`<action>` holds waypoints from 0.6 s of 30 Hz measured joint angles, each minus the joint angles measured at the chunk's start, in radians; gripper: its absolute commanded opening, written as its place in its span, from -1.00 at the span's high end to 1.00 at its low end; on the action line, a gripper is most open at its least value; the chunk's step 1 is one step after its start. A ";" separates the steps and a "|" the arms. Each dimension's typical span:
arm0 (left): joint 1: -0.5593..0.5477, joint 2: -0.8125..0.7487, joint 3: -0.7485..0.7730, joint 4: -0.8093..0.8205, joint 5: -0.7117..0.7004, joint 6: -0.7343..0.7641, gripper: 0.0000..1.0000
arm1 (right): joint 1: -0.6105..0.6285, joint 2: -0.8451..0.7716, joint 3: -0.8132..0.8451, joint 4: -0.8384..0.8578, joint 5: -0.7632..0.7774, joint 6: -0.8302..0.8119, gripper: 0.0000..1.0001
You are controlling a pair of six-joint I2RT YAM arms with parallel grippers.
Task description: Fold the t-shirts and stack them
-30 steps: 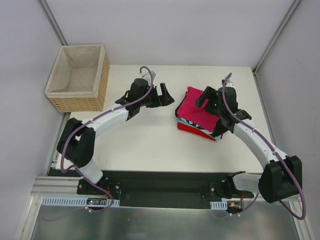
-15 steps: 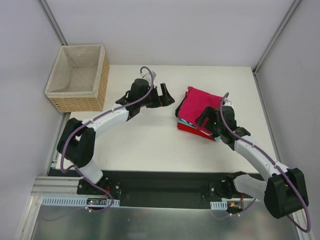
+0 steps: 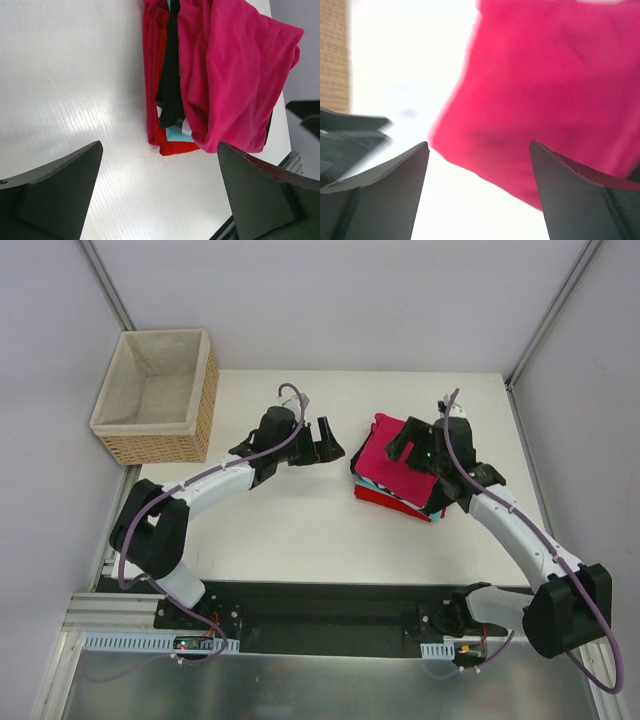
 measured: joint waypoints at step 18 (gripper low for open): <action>0.006 -0.432 -0.198 -0.218 -0.126 0.065 -0.98 | 0.055 0.107 0.229 -0.043 -0.089 -0.066 -0.84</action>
